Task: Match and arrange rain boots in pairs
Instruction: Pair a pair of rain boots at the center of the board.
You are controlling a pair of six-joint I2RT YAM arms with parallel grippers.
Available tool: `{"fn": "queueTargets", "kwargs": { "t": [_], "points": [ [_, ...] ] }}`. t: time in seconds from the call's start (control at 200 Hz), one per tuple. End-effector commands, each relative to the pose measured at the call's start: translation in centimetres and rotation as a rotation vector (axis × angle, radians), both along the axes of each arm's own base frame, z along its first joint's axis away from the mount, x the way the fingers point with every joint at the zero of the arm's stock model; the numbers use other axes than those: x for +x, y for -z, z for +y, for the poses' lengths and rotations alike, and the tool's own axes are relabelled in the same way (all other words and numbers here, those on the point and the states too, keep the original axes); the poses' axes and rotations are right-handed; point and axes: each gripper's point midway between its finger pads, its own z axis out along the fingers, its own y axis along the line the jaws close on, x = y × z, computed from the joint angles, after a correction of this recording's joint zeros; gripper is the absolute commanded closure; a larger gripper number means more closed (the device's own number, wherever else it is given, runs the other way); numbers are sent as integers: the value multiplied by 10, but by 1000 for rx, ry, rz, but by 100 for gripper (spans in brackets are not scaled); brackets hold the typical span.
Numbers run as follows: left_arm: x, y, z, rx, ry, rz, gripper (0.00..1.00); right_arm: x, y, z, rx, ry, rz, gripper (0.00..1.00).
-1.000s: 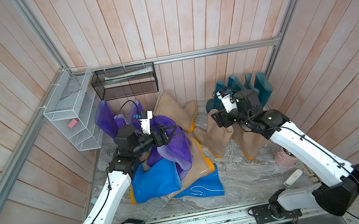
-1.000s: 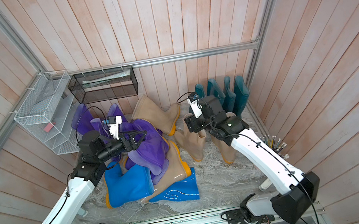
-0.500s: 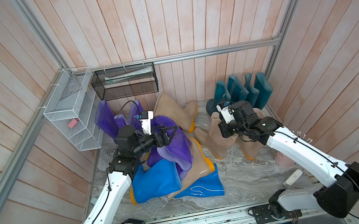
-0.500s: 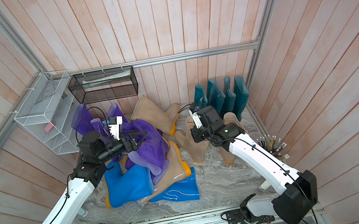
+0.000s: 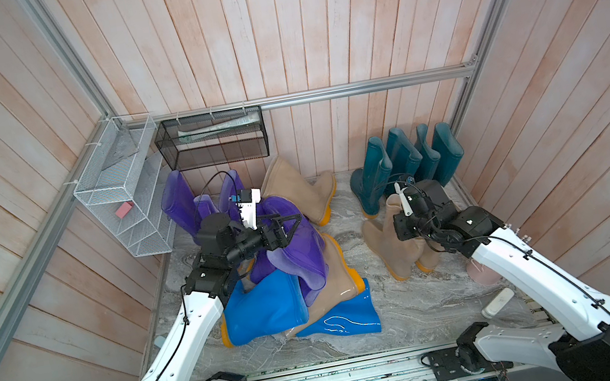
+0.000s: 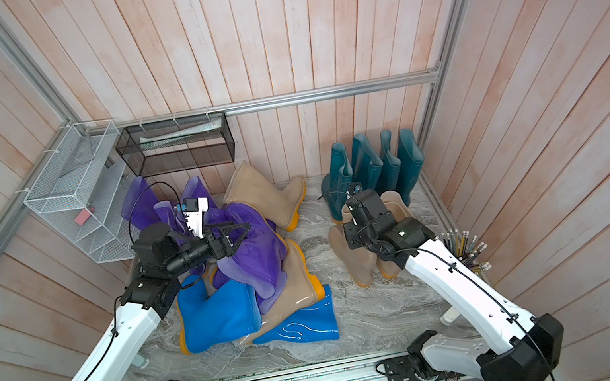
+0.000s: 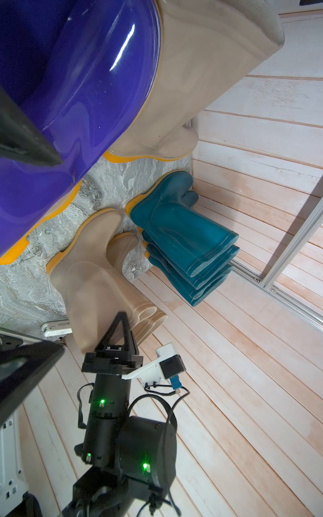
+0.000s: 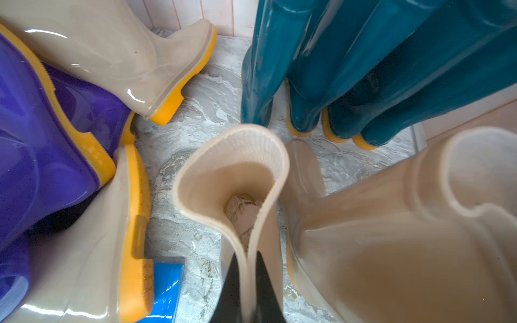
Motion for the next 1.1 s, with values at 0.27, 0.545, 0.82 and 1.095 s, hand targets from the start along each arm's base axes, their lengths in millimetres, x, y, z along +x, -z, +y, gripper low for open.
{"fn": "queueTargets", "kwargs": {
  "t": [0.27,0.545,0.82,1.095],
  "points": [
    [-5,-3,-1,1,9,-21,0,11,-21,-35,-98,168,-88,100],
    [-5,-3,-1,9,5,-26,0,11,-42,-48,-191,176,-138,100],
    [-3,-1,2,26,-14,-32,0,9,-34,-35,-151,114,-101,71],
    [7,2,11,66,-89,-39,0,6,-100,3,21,13,-241,57]
  ]
}}
